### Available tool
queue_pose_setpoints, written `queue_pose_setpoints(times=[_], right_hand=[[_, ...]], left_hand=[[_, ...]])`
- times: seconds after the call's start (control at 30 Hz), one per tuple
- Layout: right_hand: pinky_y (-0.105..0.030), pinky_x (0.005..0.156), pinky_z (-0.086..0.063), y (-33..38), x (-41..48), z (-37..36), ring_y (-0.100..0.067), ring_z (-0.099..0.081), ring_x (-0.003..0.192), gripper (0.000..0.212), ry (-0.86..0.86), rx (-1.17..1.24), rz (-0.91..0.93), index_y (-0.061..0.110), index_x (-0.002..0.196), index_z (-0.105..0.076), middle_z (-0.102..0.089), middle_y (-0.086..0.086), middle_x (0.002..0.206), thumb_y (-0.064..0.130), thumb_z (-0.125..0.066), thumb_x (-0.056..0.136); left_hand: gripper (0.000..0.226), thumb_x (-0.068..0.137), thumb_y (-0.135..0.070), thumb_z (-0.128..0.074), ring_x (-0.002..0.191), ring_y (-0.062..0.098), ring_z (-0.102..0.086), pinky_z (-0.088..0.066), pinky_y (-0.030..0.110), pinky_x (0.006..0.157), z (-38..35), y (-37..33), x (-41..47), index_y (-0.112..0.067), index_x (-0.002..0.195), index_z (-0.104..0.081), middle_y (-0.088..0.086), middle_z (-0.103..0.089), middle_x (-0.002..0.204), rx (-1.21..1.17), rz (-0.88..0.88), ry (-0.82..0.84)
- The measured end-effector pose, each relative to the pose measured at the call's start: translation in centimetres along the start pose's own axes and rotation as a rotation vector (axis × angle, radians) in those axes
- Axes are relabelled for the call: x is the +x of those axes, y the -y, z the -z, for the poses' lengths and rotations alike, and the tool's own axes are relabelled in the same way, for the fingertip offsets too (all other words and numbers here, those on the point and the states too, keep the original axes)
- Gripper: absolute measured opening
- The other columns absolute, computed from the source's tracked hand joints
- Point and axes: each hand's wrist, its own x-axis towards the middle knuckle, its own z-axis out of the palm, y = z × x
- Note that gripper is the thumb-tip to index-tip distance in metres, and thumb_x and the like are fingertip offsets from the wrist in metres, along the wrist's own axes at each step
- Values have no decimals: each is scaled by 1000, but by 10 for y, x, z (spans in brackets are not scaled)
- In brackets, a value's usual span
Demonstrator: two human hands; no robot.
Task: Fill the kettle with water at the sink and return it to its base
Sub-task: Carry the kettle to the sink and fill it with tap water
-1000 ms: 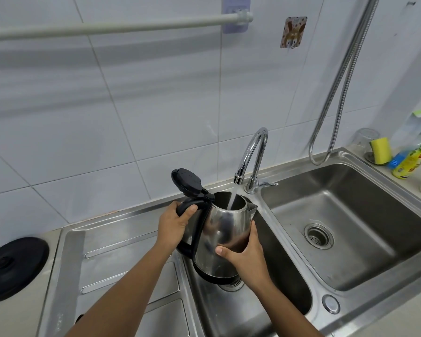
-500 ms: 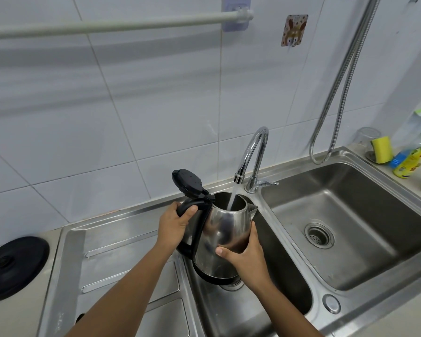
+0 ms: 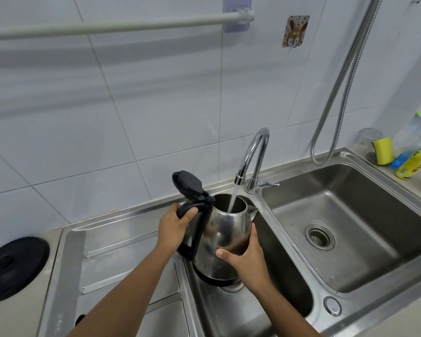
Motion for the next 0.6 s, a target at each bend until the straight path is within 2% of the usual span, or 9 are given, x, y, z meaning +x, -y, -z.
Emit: queue_pose_setpoints(times=[0.33,0.4,0.47,0.53,0.6], right_hand=[[-46,113,-43,-3,5,5,-20,-43,140,130,16,1,24,31,161,-17,-42,2,154,48,-92,55],[-45,115,-41,-5,6,9,-18,-43,141,113,25,59,29,33,159,-25,-43,2,154,57,-84,65],[-35,115,-39,-4,9,14,-11,-44,141,82,13,115,55,38,153,-37,-47,5,153,65,-68,83],[-28,113,-33,-4,18,21,-8,-41,142,73,-61,154,63,30,154,-39,-44,5,157,62,-52,90],[-27,113,-30,-1,35,30,-8,-38,142,64,-167,112,71,22,154,-41,-43,3,157,53,-47,98]], left_hand=[[31,83,-51,-62,74,9,-59,-38,22,60,-1,-6,1,-21,92,-60,-5,-64,79,-8,1,-8],[28,84,-49,-63,74,8,-58,-38,22,60,-1,-7,3,-22,90,-60,-5,-64,79,-23,4,-24],[20,84,-48,-62,71,7,-57,-37,22,58,0,-8,4,-28,85,-58,-7,-63,75,-44,15,-31],[18,85,-47,-62,66,7,-56,-36,21,57,1,-10,5,-31,80,-56,-8,-61,70,-55,20,-30],[18,85,-47,-62,65,8,-56,-36,22,56,2,-10,5,-31,79,-55,-7,-60,69,-63,24,-30]])
